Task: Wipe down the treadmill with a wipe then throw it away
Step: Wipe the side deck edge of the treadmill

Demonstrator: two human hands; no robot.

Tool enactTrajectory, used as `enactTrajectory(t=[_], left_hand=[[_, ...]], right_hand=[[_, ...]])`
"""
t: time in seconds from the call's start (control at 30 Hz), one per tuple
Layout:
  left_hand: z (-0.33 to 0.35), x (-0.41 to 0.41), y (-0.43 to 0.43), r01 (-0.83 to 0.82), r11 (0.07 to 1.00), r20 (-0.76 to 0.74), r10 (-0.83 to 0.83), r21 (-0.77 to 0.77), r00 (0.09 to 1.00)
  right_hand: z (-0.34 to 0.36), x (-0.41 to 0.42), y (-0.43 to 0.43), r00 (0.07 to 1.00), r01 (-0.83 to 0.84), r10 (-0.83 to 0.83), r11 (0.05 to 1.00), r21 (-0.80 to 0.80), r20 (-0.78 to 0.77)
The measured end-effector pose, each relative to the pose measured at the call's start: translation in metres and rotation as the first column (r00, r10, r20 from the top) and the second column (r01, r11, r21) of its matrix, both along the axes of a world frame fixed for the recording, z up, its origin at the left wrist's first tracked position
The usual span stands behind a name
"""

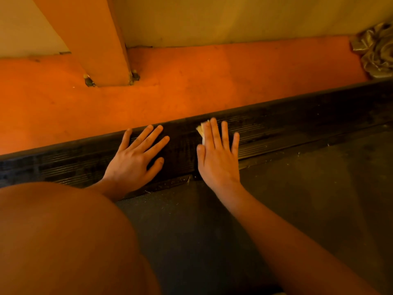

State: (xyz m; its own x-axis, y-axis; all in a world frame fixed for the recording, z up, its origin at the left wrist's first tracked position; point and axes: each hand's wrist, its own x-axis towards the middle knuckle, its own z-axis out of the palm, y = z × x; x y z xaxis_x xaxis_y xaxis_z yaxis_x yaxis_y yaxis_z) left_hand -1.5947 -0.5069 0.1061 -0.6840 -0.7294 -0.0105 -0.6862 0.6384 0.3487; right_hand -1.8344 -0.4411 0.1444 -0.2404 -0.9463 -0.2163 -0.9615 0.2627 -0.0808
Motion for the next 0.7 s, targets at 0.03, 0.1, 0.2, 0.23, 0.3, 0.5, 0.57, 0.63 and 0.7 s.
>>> enactTrajectory(t=[0.03,0.1,0.2,0.23,0.3,0.5,0.57,0.63,0.7], left_hand=[[0.000,0.000,0.001,0.001,1.000,-0.003,-0.001,-0.001,1.000],[-0.001,-0.001,0.001,0.002,1.000,-0.011,-0.002,-0.004,1.000],[-0.002,0.000,0.001,0.007,1.000,-0.010,-0.007,-0.010,1.000],[-0.003,0.000,0.000,0.006,1.000,-0.008,-0.006,-0.011,1.000],[-0.003,0.000,0.000,0.005,1.000,-0.005,-0.005,-0.004,1.000],[-0.001,-0.001,0.001,0.009,1.000,-0.017,-0.009,-0.007,1.000],[-0.002,-0.001,0.000,0.015,1.000,-0.014,-0.015,-0.006,1.000],[-0.003,-0.001,0.000,0.010,1.000,-0.008,-0.010,-0.007,1.000],[-0.003,0.000,-0.001,0.012,1.000,-0.006,-0.012,-0.008,1.000]], right_hand=[[0.003,-0.001,0.018,1.000,-0.013,0.013,1.000,0.016,0.003],[0.003,-0.003,0.035,1.000,-0.015,0.015,0.998,0.055,-0.004],[0.000,-0.007,-0.002,1.000,0.008,-0.008,1.000,0.025,0.002],[-0.001,-0.009,-0.020,1.000,0.005,-0.005,1.000,0.017,0.003],[-0.001,-0.017,-0.038,1.000,0.003,-0.004,1.000,0.012,0.010],[0.001,-0.012,0.033,0.999,0.015,-0.016,0.999,0.038,0.032],[-0.001,-0.016,0.017,0.999,0.026,-0.026,0.999,0.027,0.031],[-0.001,-0.021,-0.015,1.000,0.008,-0.008,1.000,0.005,0.012],[-0.001,-0.027,-0.033,1.000,-0.008,0.008,1.000,0.005,0.011]])
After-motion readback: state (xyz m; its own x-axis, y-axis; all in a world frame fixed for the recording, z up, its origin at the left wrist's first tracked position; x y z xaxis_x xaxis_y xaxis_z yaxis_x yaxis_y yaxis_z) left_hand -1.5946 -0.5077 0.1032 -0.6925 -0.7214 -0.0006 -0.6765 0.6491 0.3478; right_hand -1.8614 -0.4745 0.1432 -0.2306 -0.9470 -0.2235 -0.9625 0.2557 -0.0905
